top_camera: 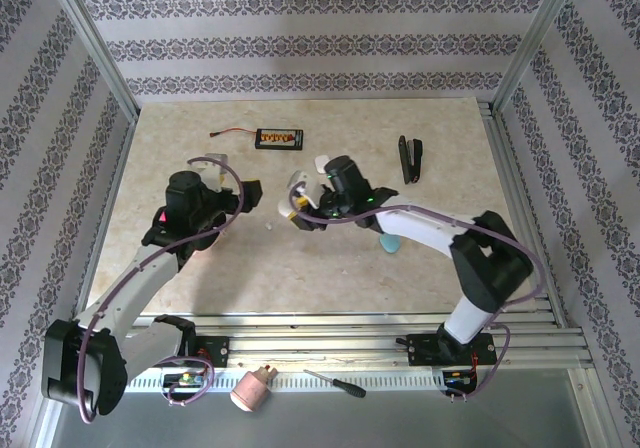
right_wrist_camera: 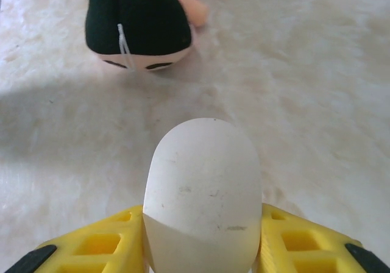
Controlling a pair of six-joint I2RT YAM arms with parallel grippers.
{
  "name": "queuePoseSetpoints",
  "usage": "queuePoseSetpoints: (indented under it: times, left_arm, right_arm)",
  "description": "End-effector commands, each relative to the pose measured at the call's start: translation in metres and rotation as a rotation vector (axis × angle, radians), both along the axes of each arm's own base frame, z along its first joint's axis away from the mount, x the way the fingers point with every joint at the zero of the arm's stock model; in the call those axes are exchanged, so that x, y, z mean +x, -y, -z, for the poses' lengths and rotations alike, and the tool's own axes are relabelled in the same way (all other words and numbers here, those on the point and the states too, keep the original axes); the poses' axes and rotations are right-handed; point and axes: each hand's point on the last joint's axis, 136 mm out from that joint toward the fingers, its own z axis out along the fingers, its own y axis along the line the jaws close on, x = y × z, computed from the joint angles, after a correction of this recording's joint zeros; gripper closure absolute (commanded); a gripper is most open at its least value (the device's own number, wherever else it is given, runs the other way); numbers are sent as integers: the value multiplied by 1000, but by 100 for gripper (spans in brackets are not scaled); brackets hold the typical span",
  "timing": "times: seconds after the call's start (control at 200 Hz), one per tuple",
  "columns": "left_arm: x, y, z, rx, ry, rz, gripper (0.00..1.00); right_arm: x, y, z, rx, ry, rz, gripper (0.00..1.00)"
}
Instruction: Insert wireless bluetooth earbuds into charging case
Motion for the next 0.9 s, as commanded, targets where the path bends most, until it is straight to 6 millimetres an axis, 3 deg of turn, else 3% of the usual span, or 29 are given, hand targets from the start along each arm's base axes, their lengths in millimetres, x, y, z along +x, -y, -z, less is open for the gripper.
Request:
queuePoseSetpoints:
  times: [0.0, 0.185, 0.365, 0.62, 0.894]
  left_arm:
    - [-3, 38, -21, 72, 185, 199, 0]
    - [-23, 89, -24, 50, 207, 466, 1]
    - [-61, 128, -21, 61, 276, 750, 0]
    - [-106, 159, -10, 70, 361, 1024, 3]
    - [-124, 174, -18, -10, 352, 1138, 19]
  right_arm:
    - [-14, 28, -4, -3, -86, 15, 64]
    - [-27, 63, -33, 24, -111, 2, 65]
    - [-48, 73, -60, 29, -144, -67, 65]
    - [-69, 67, -101, 153, -137, -165, 67]
    - [-84, 60, -119, 213, -131, -256, 68]
